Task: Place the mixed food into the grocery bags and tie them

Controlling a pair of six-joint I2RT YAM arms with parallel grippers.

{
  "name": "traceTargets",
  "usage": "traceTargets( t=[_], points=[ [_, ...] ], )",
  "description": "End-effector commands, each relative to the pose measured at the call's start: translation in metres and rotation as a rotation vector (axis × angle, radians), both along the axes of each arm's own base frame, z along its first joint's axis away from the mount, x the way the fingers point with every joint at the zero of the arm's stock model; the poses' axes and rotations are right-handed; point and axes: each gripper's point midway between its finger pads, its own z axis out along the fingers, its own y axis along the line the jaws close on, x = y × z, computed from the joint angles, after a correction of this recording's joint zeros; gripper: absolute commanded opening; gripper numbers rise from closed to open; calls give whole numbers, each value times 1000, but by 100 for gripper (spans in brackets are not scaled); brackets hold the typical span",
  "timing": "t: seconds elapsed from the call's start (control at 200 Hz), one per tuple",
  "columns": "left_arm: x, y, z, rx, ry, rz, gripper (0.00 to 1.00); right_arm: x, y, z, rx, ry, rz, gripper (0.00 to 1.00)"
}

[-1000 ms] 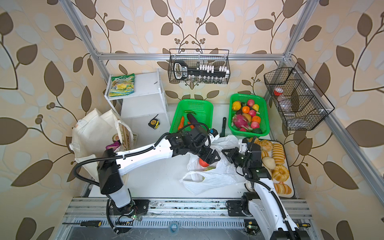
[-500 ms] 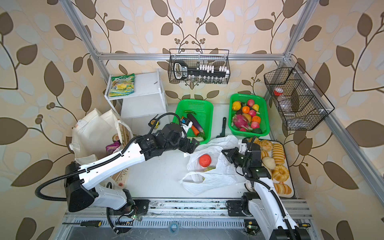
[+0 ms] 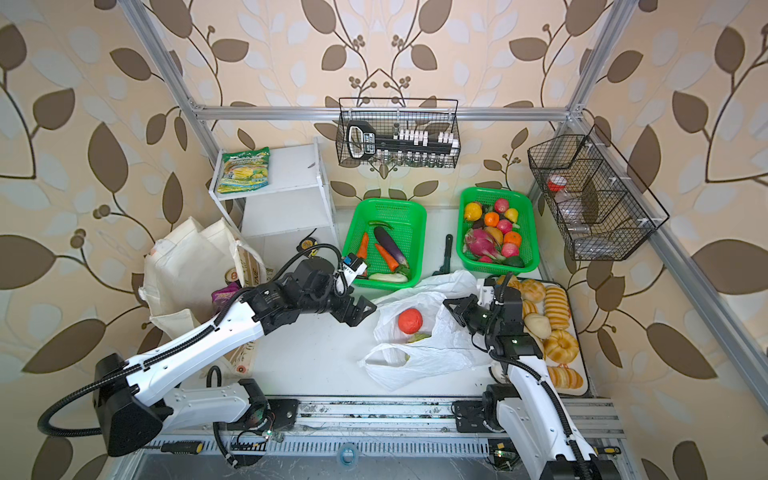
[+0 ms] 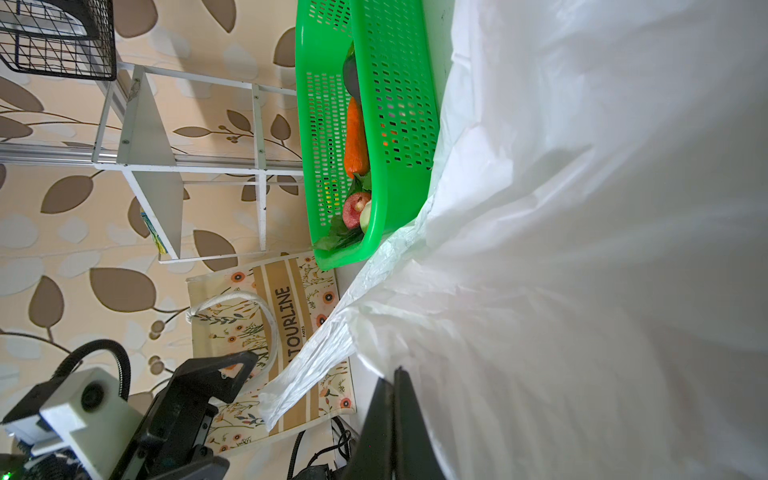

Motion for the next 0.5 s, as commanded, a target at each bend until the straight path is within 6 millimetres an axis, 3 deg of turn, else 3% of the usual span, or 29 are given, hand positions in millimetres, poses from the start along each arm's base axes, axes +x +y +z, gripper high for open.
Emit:
traceTargets(
  t=[0.0,0.235,0.305,0.385,0.45,0.495],
  points=[
    [-13,-15,21,-53,-203,-203,94,2,-3,1,-6,-10,-16,0],
    [-9,-36,-8,84,-236,-301,91,1,-3,-1,-5,-5,-19,0],
    [-9,-44,-15,109,-215,-322,86,1,-3,0,-3,-6,-19,0],
    [-5,-45,-24,157,-185,-296,71,2,-3,4,-3,-15,-15,0],
    [1,-39,-28,201,-167,-253,43,2,-2,8,-7,-34,-3,0],
    [3,-35,-27,222,-153,-233,32,2,0,13,-16,-60,16,3]
  ],
)
